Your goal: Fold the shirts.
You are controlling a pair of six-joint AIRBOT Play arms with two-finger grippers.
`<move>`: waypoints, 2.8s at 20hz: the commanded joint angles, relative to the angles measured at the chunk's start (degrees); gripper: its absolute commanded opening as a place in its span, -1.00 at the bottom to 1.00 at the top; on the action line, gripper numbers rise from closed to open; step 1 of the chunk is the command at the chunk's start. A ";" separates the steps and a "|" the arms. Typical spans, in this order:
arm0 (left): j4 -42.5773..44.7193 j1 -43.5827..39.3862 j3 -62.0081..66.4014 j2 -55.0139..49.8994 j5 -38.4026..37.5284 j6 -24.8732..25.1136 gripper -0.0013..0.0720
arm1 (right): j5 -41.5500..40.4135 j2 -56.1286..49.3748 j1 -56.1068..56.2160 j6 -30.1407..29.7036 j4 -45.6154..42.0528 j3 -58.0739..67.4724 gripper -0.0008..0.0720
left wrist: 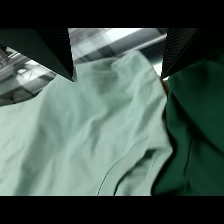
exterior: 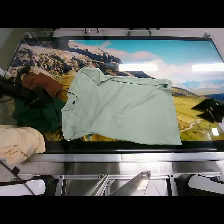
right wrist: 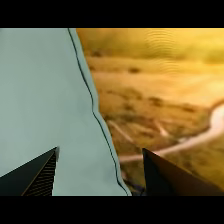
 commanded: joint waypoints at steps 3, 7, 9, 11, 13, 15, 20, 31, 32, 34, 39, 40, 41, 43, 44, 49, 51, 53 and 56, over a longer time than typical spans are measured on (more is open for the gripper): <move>3.52 0.09 -23.08 5.70 5.44 0.66 0.61 | 1.92 0.04 -1.44 1.46 -3.37 -6.75 0.59; 3.17 0.09 -27.67 1.77 8.17 1.27 0.61 | 1.97 0.04 -1.44 1.46 -3.32 -7.21 0.59; -0.17 -0.26 -28.00 -0.59 10.58 2.32 0.61 | 1.86 0.04 -1.44 1.38 -3.30 -7.89 0.59; -5.44 -1.88 -27.98 -2.80 14.03 4.24 0.61 | 1.46 0.04 -1.44 1.40 -3.32 -9.03 0.59; -6.21 -4.98 -27.87 -4.81 16.09 5.60 0.22 | 1.16 -0.02 -1.44 1.40 -3.34 -10.34 0.59; -5.64 -6.64 -27.87 -5.55 17.81 6.03 -0.76 | 0.85 -0.20 -1.44 0.96 -3.39 -11.74 0.60; -5.90 -5.20 -27.87 -5.51 18.36 6.51 -0.91 | 0.94 -3.23 0.07 -0.70 -3.39 -15.47 0.59; -6.05 3.58 -27.87 2.38 16.87 6.64 -0.90 | 11.87 -8.00 5.90 -3.76 1.14 -12.57 -0.94; -6.95 4.83 -27.87 4.57 16.46 6.73 -0.90 | 14.12 -7.63 5.90 -3.76 3.52 -11.10 -0.94; -15.91 7.54 -27.87 9.31 12.59 11.78 -0.90 | 18.75 -5.53 5.92 -4.31 11.54 -7.34 -0.94; -52.74 14.82 -20.85 23.98 -6.62 22.08 -0.90 | 23.74 8.44 5.40 -6.38 43.47 5.25 -0.94; -59.60 16.33 -17.40 27.15 -9.49 22.27 -0.90 | 22.95 12.28 4.52 -6.84 50.71 8.31 -0.94; -67.25 18.29 -13.44 30.69 -10.93 22.29 -0.90 | 21.40 15.85 3.58 -7.67 56.76 10.97 -0.94; -82.12 23.61 -6.73 36.89 -10.73 25.44 -0.90 | 15.17 23.69 0.66 -8.74 66.03 15.28 -0.94; -89.72 27.50 -4.04 39.56 -9.55 26.01 -0.90 | 10.64 28.15 -1.14 -10.75 69.09 16.57 -0.94; -104.45 40.39 6.51 42.07 -8.98 21.70 -0.90 | -9.01 45.16 -7.13 -14.29 70.25 17.77 -0.93; -104.04 35.93 10.54 38.03 -9.07 18.14 -0.90 | -11.23 46.58 -6.99 -17.49 69.57 17.86 -0.93; -98.97 32.37 12.92 33.59 -9.70 14.84 -0.90 | -11.06 45.92 -6.71 -15.65 62.60 17.84 -0.93; -79.25 25.59 13.35 27.54 -9.35 13.03 -0.90 | -11.04 43.91 -2.49 -9.92 45.90 15.80 -0.94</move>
